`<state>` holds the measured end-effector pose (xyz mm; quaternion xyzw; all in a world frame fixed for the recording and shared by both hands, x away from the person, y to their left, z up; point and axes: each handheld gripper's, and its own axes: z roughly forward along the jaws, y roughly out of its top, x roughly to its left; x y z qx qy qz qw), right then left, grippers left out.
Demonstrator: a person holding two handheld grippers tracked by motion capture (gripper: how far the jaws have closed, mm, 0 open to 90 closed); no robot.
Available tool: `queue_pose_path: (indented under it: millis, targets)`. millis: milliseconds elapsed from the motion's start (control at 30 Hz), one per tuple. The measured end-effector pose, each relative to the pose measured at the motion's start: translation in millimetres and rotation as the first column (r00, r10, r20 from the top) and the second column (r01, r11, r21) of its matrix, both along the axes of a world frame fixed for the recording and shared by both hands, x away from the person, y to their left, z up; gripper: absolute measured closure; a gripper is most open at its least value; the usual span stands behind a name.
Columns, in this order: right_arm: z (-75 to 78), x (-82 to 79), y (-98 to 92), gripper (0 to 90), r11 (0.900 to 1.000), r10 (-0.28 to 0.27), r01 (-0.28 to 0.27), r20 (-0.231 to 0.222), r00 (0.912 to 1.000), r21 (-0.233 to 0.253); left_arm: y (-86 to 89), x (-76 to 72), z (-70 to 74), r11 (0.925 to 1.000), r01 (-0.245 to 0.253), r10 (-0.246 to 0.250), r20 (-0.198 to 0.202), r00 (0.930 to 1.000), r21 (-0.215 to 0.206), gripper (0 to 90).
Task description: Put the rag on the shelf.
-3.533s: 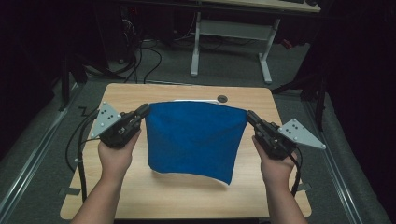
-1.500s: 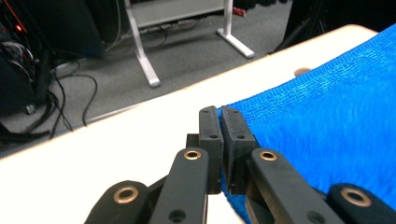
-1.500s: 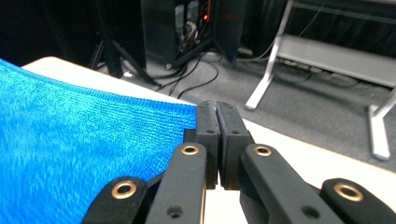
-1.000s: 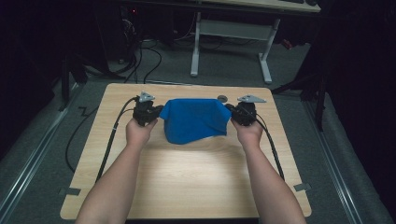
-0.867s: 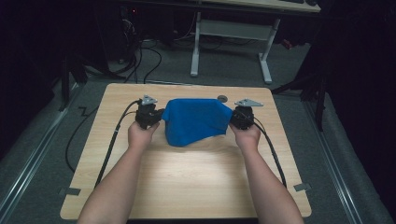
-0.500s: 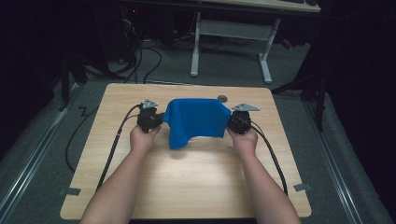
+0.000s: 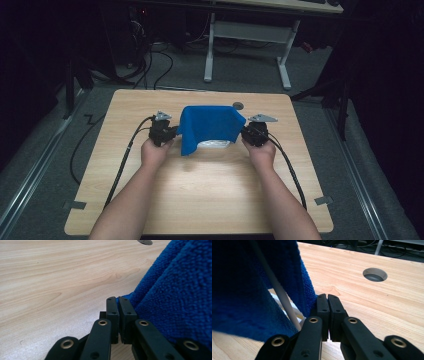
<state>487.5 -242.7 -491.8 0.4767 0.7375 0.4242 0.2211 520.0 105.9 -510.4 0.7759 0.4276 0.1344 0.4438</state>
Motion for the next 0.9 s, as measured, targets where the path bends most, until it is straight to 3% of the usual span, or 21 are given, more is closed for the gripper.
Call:
queue_pose_path:
  millis: [300, 367, 733, 900]
  targets:
    - [-10.7, 2.9, 4.1, 89.0, 1.0, 0.009, -0.009, -0.027, 0.9996, -0.002, 4.0, -4.7, -0.7, 0.9999, -0.001, 0.001, 0.004, 1.0, -0.011, 86.5]
    - [-10.0, 2.6, 3.6, 87.9, 1.0, 0.009, -0.009, -0.028, 0.9996, 0.009, 5.3, -5.1, 0.7, 0.9999, -0.013, 0.013, 0.009, 0.9999, -0.006, 82.1]
    - [3.2, 1.0, -6.4, 65.1, 0.999, -0.031, 0.031, -0.008, 0.9995, 0.031, 19.0, -7.6, 11.3, 0.9979, -0.064, 0.063, 0.031, 0.9975, 0.011, 63.9]
    - [10.0, -1.0, -9.6, 57.9, 0.999, -0.042, 0.042, 0.016, 0.999, 0.007, 27.4, -10.2, 21.4, 0.9962, -0.086, 0.085, 0.059, 0.9947, 0.013, 58.3]
